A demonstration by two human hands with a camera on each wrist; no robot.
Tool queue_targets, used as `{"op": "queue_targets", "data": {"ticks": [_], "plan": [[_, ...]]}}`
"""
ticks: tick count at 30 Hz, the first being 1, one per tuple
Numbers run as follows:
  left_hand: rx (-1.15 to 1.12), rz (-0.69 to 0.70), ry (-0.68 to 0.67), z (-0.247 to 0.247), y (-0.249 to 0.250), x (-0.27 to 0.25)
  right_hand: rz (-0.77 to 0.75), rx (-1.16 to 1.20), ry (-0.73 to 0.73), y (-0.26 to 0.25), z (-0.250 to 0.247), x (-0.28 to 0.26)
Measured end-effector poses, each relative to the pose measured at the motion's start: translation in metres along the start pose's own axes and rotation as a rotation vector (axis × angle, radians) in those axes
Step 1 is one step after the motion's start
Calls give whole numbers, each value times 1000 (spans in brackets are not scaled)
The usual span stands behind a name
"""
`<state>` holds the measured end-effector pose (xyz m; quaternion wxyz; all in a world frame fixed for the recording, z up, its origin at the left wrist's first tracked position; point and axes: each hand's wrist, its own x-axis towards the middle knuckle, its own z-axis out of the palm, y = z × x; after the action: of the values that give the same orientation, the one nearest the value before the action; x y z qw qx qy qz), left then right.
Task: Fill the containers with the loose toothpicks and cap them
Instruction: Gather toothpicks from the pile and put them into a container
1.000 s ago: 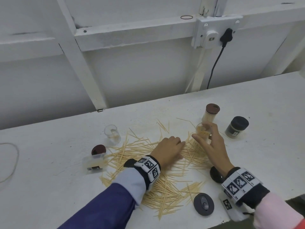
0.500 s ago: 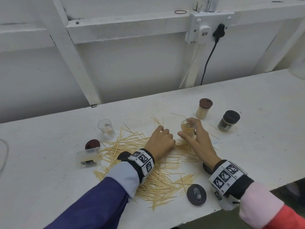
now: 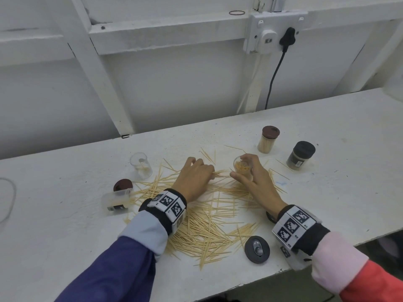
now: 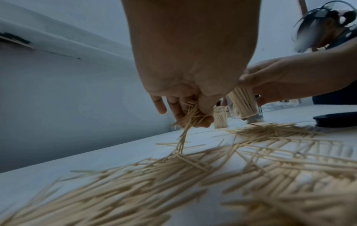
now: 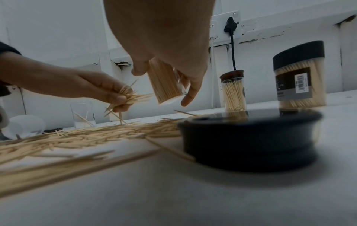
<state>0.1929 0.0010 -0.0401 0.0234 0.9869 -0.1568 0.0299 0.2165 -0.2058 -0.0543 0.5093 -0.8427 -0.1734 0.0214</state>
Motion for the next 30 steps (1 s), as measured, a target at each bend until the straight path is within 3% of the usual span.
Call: {"op": "queue_targets", "data": {"ticks": [8,22,30], "plan": [[-384,-111,-46,-5,-11,-5,10,3,-53,-1,1,-1],[-1048,-289,335,-18,6,5,18,-85,-201,-3,5,-2],[-1555,-298,406,-42,48,26,-32,-78,-342,-5,5,-4]]}}
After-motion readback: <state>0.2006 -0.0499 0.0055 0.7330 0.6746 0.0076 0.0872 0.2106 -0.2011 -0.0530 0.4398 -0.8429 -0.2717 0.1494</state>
